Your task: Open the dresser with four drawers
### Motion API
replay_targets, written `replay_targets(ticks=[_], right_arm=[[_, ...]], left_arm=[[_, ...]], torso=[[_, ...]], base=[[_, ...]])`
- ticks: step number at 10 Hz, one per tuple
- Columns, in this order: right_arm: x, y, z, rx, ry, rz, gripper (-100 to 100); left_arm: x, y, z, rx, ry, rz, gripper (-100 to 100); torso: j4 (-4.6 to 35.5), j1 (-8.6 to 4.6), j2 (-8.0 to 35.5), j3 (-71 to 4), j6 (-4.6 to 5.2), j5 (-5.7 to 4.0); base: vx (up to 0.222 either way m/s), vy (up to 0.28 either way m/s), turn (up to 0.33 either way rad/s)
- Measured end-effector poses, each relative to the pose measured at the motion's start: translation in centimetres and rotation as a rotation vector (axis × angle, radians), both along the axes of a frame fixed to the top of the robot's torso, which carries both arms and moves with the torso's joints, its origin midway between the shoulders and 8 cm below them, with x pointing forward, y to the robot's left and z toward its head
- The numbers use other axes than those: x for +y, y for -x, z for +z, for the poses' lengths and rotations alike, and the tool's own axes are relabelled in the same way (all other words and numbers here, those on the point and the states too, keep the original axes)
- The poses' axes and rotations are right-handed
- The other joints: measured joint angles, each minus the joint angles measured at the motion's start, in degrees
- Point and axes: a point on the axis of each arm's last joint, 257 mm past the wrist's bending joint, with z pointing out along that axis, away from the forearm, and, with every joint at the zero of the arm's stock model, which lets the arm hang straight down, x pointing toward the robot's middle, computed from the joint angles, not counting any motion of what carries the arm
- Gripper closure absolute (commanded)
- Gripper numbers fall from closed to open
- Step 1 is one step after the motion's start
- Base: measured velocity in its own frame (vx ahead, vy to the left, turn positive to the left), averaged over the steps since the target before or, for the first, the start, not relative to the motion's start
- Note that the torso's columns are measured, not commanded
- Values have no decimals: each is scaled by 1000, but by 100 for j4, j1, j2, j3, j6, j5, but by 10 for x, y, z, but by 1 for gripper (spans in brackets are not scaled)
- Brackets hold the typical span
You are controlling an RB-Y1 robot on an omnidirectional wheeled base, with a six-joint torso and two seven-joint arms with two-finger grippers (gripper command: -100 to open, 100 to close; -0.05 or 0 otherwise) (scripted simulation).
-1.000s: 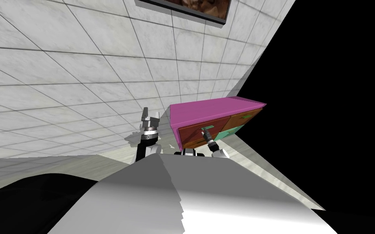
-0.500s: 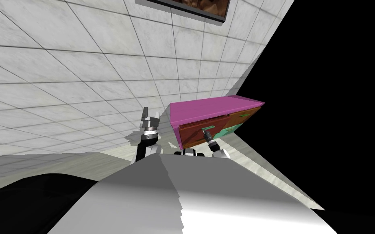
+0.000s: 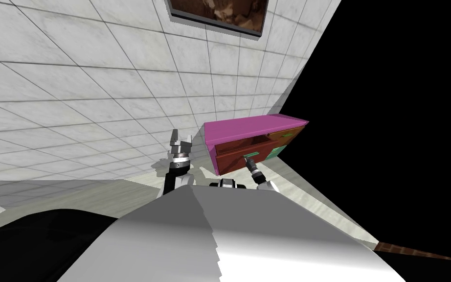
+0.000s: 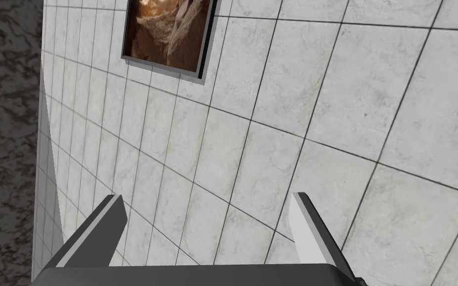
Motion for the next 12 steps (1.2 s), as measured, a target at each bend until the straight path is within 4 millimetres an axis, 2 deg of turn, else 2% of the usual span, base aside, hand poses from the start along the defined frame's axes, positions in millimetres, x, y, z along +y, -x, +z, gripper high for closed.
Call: replay_targets(ticks=[1,2,5,10,12], right_arm=[[-1,2,0,1,0,2,100],[-2,5,-1,4,0,5,-100],[-10,-5,8,12,5,-6,-100],[-20,-28,38,9,6,-31,-100],[-28,-33,44,19,2,-49,-100]], left_arm=[[0,0,0,0,0,0,0],[0,0,0,0,0,0,0],[0,0,0,0,0,0,0],[0,0,0,0,0,0,0],[0,0,0,0,0,0,0]], torso=[[4,-1,-3,-1,0,0],[8,-3,-14,-8,3,4],[-6,14,-47,-28,-3,5],[2,-3,-13,-8,0,0],[32,8,13,5,7,15]], base=[[-153,-65,-8],[-106,-30,79],[-30,9,43],[-50,5,61],[-39,4,37]])
